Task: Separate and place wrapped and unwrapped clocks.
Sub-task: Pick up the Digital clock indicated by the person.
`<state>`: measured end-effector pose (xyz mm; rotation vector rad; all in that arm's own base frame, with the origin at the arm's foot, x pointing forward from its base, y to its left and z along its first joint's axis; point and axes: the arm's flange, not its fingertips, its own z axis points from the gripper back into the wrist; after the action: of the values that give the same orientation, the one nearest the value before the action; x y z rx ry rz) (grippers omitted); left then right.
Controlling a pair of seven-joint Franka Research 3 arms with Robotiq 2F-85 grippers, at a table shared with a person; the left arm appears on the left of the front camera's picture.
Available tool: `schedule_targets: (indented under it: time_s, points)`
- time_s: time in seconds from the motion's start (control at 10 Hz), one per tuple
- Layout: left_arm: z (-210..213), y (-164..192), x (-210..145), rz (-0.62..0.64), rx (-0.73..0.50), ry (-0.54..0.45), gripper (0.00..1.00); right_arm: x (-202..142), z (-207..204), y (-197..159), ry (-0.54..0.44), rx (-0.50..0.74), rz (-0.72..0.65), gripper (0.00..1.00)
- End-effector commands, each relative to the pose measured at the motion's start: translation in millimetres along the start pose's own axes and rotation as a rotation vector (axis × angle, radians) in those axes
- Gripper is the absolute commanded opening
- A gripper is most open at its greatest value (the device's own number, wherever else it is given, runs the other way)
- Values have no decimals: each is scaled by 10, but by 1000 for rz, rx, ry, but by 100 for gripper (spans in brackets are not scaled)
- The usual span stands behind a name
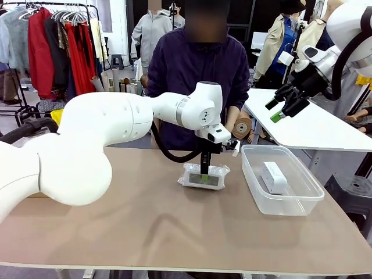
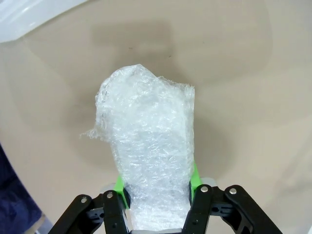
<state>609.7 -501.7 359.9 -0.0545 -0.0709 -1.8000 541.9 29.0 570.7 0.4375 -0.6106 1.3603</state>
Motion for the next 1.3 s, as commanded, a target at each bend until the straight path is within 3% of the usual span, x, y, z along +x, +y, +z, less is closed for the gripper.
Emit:
schedule_targets:
  time_s: [0.0,0.6,0.8,1.2]
  points:
    - [218,-50,14,14,24,-6,0,13,19,-13,-2,0,3,100]
    - [1455,-222,70,-2,80,10,0,13,19,-13,-2,0,3,100]
    - [2005,-352,-5,43,116,52,0,13,19,-13,-2,0,3,100]
    - [2680,-600,-275,98,111,74,0,13,19,-13,-2,0,3,100]
